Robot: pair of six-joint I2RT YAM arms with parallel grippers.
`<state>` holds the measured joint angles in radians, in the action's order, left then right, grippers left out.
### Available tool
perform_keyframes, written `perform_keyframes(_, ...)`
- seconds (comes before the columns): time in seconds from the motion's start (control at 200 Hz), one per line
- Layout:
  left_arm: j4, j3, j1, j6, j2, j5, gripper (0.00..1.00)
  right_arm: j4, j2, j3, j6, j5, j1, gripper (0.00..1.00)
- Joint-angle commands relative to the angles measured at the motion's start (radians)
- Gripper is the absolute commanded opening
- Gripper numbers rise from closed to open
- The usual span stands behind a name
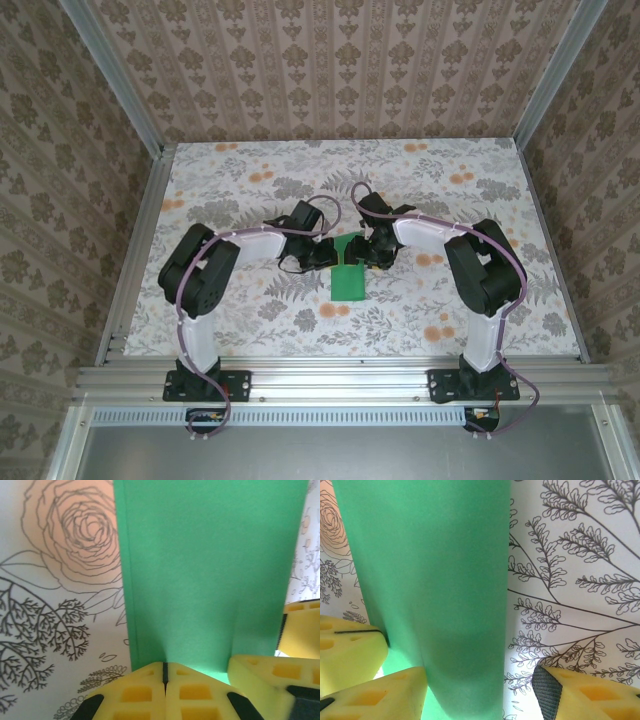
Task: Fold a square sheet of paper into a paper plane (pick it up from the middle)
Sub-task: Hold the square sheet of paper at the center of the table, then fold the square sheet of paper in half at the center of the table.
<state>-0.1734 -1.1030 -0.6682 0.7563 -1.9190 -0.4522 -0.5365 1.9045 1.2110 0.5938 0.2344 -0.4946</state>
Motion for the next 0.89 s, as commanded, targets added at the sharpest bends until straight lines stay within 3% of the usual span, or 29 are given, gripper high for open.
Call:
perform_keyframes(0.0, -0.032, -0.022, -0.007, -0.004, -0.024, 0.004, 0.06, -0.031, 0.071, -0.030, -0.006, -0.041, -0.004, 0.64)
perform_keyframes(0.245, -0.090, -0.019, -0.010, -0.034, -0.031, 0.051, 0.06, -0.029, 0.057, -0.021, 0.001, -0.025, -0.004, 0.64)
perform_keyframes(0.515, -0.108, -0.019, -0.009, -0.052, -0.038, 0.064, 0.06, -0.017, -0.127, -0.024, 0.003, -0.051, 0.012, 0.67)
perform_keyframes(0.635, -0.114, -0.026, -0.010, -0.059, -0.041, 0.063, 0.06, -0.001, -0.163, -0.034, -0.009, 0.024, 0.014, 0.55)
perform_keyframes(0.735, -0.118, -0.030, -0.009, -0.064, -0.042, 0.061, 0.06, 0.112, -0.188, -0.079, 0.006, 0.129, 0.011, 0.43)
perform_keyframes(0.83, -0.126, -0.034, -0.010, -0.070, -0.044, 0.066, 0.06, 0.187, -0.169, -0.098, 0.038, 0.217, 0.011, 0.30)
perform_keyframes(0.89, -0.125, -0.035, -0.010, -0.071, -0.046, 0.066, 0.06, 0.208, -0.144, -0.099, 0.048, 0.234, 0.011, 0.26)
